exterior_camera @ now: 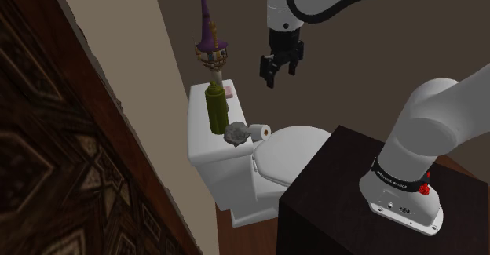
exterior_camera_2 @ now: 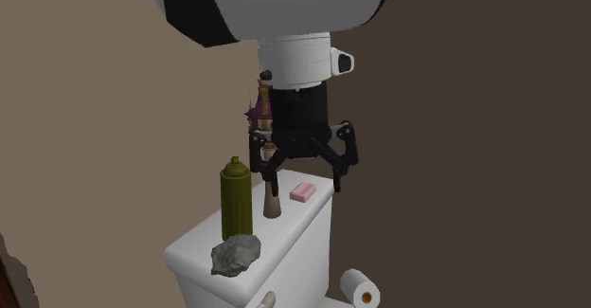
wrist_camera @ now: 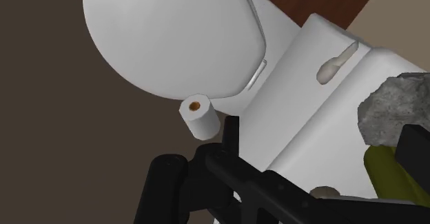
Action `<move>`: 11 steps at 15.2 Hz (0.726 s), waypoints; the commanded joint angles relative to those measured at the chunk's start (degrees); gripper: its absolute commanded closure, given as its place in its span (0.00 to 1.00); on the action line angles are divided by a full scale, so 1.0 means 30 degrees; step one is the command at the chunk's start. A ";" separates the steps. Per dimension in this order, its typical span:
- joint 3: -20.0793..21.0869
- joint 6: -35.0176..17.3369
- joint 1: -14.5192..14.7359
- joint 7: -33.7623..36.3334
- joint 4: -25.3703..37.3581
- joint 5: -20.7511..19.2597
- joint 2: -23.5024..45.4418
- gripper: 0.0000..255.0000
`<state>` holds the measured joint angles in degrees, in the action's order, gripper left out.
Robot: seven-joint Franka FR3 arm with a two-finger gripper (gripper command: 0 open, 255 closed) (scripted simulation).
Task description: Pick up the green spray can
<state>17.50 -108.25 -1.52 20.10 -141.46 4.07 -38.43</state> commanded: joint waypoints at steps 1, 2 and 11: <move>0.1169 -0.1385 -0.0160 0.1700 0.0075 -0.0006 0.0605 0.00; 0.1742 -0.2037 -0.0331 0.2511 0.0239 -0.0138 0.1048 0.00; 0.7726 -0.6348 -0.3758 1.1182 0.3450 -0.4433 0.6166 0.00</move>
<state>38.60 -126.08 -11.18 50.10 -132.45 -6.83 -21.87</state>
